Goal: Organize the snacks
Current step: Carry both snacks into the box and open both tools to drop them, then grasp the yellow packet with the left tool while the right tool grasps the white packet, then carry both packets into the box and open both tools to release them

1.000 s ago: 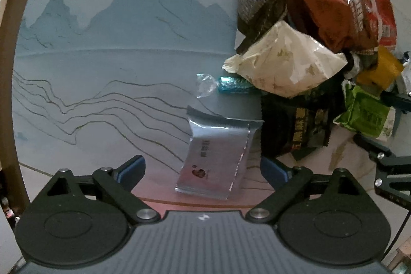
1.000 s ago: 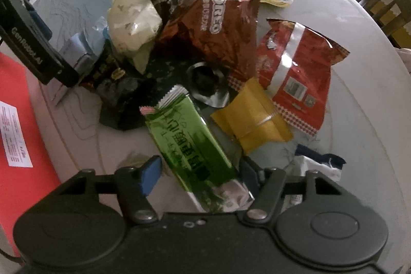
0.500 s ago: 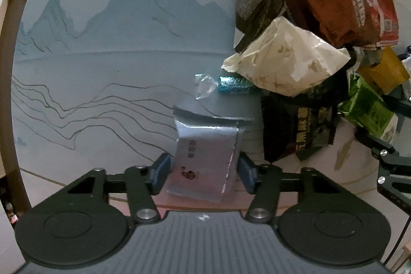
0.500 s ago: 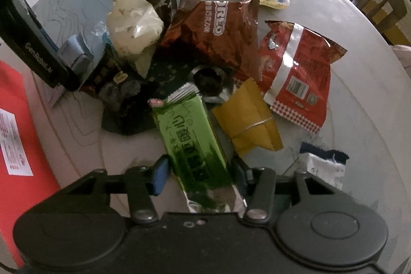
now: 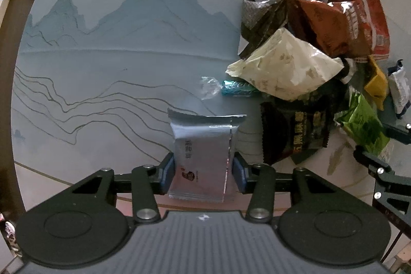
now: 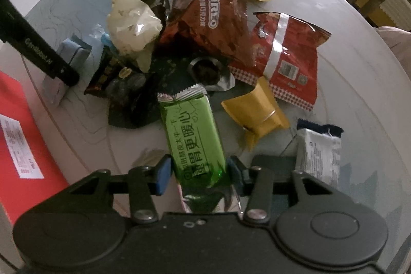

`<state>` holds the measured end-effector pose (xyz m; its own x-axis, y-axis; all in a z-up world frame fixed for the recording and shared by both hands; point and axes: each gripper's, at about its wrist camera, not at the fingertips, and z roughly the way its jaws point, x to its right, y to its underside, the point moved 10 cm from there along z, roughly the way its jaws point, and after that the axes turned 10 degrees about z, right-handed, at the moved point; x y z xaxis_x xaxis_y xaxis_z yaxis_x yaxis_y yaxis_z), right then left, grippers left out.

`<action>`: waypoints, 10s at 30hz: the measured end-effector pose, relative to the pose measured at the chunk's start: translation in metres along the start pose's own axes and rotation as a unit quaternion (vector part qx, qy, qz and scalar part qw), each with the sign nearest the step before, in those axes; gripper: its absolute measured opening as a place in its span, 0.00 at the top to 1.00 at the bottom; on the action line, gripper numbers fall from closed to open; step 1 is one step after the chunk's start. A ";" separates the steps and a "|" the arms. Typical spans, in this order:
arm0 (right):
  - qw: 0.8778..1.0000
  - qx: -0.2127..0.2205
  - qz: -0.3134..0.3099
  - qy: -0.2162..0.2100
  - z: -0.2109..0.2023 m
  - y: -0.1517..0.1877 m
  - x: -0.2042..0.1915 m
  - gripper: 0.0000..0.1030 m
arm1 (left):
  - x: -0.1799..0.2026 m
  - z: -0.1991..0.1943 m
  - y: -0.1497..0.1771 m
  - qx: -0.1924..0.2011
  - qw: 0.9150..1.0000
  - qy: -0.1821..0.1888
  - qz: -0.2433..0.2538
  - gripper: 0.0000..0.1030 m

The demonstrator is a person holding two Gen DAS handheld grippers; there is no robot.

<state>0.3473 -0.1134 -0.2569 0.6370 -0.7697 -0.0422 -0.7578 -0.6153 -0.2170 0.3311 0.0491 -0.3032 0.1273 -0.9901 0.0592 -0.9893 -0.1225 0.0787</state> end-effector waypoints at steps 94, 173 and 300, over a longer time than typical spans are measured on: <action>0.999 0.032 0.029 -0.003 -0.063 0.151 -0.196 0.50 | 0.013 -0.053 0.221 0.035 0.989 0.003 0.144 0.43; 0.989 0.093 0.116 0.007 -0.002 0.000 0.142 0.30 | 0.208 -0.029 -0.095 0.121 0.975 0.008 0.184 0.27; 0.989 0.029 0.144 -0.013 -0.047 0.148 -0.192 0.53 | 0.020 -0.024 0.217 0.023 0.990 0.008 0.140 0.58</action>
<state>0.1061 -0.0645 -0.2349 0.3991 -0.9067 -0.1361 -0.8997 -0.3587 -0.2486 0.1206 0.0047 -0.2608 -0.1517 -0.9844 0.0890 -0.9881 0.1533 0.0116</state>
